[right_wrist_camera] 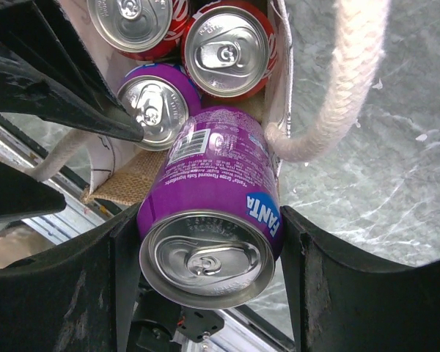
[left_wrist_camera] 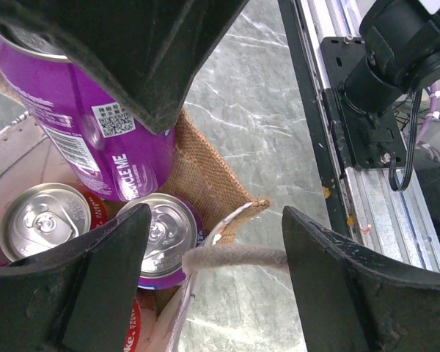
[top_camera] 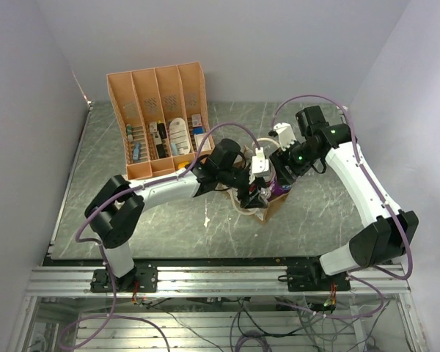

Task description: Place the beverage into the canvas bag

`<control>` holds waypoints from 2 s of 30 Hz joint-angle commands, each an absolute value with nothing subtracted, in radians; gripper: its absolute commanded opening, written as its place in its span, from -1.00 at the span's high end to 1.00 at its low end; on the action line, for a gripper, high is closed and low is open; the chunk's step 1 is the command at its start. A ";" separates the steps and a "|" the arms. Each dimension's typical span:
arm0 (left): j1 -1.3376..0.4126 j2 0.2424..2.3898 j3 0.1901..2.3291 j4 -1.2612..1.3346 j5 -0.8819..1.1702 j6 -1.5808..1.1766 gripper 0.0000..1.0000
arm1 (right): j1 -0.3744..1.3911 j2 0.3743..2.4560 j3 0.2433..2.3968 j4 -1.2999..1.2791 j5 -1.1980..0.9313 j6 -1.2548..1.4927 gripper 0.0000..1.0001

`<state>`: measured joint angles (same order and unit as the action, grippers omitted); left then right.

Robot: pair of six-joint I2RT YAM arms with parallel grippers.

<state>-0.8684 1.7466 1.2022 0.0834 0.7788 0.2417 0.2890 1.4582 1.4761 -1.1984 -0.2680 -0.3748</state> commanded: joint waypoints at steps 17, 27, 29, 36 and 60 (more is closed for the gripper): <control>-0.874 1.835 1.211 0.307 0.608 0.156 -0.94 | 0.291 1.478 1.508 -1.210 -0.312 -0.359 1.00; -0.885 1.913 1.268 0.363 0.782 0.116 -0.96 | 0.286 1.485 1.500 -1.192 -0.324 -0.348 1.00; -0.885 1.917 1.268 0.366 0.815 0.116 -0.95 | 0.285 1.486 1.505 -1.193 -0.319 -0.348 1.00; -0.891 1.920 1.277 0.333 0.907 0.154 -0.88 | 0.285 1.475 1.483 -1.174 -0.326 -0.353 0.84; -0.892 1.774 1.390 -0.295 0.929 0.619 -0.51 | 0.306 1.504 1.416 -1.091 -0.320 -0.365 0.95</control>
<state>-0.8871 1.8130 1.3571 -0.1883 0.8848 0.5076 0.2893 1.4899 1.4174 -1.1263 -0.2958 -0.3706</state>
